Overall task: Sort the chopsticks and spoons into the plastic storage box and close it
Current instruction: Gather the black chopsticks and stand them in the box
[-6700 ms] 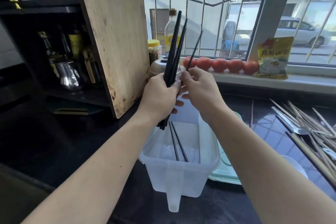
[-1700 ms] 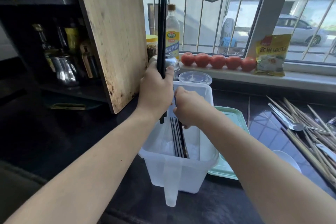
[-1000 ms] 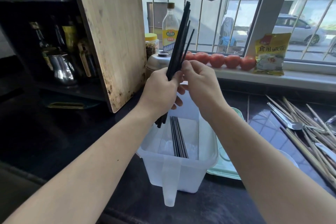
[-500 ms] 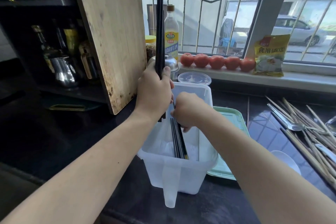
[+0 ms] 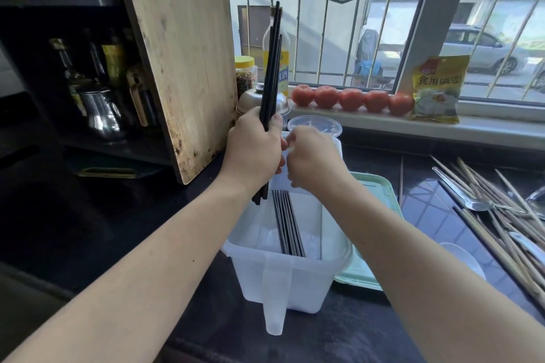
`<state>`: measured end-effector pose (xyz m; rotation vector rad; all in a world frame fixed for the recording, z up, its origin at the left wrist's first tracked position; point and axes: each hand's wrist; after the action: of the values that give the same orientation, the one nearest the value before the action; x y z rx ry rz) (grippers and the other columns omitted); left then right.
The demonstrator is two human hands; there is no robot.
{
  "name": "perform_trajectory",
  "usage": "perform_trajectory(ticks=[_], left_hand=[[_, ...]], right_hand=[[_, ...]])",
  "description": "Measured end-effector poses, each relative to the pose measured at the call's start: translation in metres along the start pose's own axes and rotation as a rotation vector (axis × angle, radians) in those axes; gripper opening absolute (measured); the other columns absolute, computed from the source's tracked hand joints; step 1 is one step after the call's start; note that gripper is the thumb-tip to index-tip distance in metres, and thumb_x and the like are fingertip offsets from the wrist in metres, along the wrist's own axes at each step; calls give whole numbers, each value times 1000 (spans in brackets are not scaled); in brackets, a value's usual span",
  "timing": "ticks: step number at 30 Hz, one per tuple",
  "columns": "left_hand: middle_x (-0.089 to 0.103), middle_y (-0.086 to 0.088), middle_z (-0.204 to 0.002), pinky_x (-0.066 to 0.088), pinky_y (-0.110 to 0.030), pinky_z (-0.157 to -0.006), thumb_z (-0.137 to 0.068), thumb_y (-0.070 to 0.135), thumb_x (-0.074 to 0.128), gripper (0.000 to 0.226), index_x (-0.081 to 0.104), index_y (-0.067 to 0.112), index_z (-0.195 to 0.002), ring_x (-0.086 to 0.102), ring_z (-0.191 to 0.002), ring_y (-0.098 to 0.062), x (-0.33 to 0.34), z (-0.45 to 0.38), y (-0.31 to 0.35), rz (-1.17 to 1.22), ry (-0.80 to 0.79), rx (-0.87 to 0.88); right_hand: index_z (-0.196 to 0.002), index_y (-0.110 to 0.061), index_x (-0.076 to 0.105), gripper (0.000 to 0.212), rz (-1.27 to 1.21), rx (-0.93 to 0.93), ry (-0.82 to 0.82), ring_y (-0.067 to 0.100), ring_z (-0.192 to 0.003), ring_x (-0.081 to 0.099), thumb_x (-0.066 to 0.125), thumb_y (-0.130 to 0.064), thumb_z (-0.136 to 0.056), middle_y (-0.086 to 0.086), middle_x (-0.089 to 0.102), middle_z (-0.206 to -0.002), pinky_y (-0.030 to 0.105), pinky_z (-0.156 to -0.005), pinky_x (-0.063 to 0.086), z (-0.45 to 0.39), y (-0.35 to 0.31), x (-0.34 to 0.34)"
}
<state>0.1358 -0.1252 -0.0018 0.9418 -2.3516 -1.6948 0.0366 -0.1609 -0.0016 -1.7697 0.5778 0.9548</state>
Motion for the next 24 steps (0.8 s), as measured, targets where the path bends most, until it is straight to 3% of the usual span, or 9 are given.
perform_trajectory(ticks=[3,5,8,12,14,17,19,21,24], left_hand=[[68,-9,-72,51,-28,-44,-107,25,50,23,63,16,-89,68,-51,-23,1,1,0,-9,-45,-7],[68,-9,-72,52,-29,-45,-107,26,51,23,66,14,-93,67,-50,-23,2,1,1,6,-78,-16],[69,-10,-72,53,-32,-47,-106,30,51,25,68,17,-92,67,-49,-26,4,0,-1,20,-151,-22],[72,-12,-77,57,-38,-51,-106,30,52,26,68,18,-89,72,-56,-29,5,1,-1,39,-190,-19],[74,-10,-80,61,-44,-55,-105,30,54,25,68,20,-89,75,-65,-26,5,1,0,42,-146,-12],[72,-5,-78,64,-44,-58,-107,25,50,23,64,19,-90,74,-69,-16,2,1,2,48,30,-15],[65,-6,-71,63,-41,-55,-108,23,48,23,63,11,-96,67,-57,-15,-2,0,4,103,113,-36],[57,-11,-66,61,-37,-51,-108,23,47,28,62,3,-96,61,-54,-23,-3,-1,3,79,161,-8],[57,-5,-62,60,-51,-66,-105,29,48,29,60,11,-86,63,-63,-37,-1,-3,-2,-29,176,78]], right_hand=[[-92,-12,59,30,-378,-40,187,37,-85,66,40,-35,-88,11,67,-89,53,-75,57,0,0,0],[-85,-19,60,31,-499,-42,202,34,-84,66,40,-40,-97,7,68,-84,56,-78,55,-3,0,0],[-80,-25,64,29,-556,-64,210,28,-77,65,45,-36,-99,1,67,-75,57,-79,55,-5,2,-3],[-84,-20,68,25,-588,-76,258,28,-71,67,52,-34,-96,3,70,-75,57,-75,56,-5,6,-6],[-86,-15,63,24,-613,-65,318,27,-75,66,50,-30,-101,3,68,-78,52,-75,55,-5,6,-8],[-92,-12,55,24,-532,-41,425,23,-82,56,41,-26,-107,1,61,-86,38,-72,42,-4,6,-11],[-92,-11,53,24,-350,-13,357,28,-84,53,41,-26,-106,5,58,-85,35,-72,37,-5,8,-7],[-77,-9,50,27,-69,-7,151,34,-84,57,46,-21,-101,9,54,-75,33,-68,37,-5,8,2],[-63,-11,43,30,200,4,-151,32,-70,60,52,-9,-91,8,51,-63,31,-62,47,2,5,8]])
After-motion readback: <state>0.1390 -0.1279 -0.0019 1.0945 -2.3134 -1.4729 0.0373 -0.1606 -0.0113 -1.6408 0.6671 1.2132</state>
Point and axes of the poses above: each hand's wrist, its own z-axis away from the middle knuckle, its own x-axis out of the palm, y = z × x
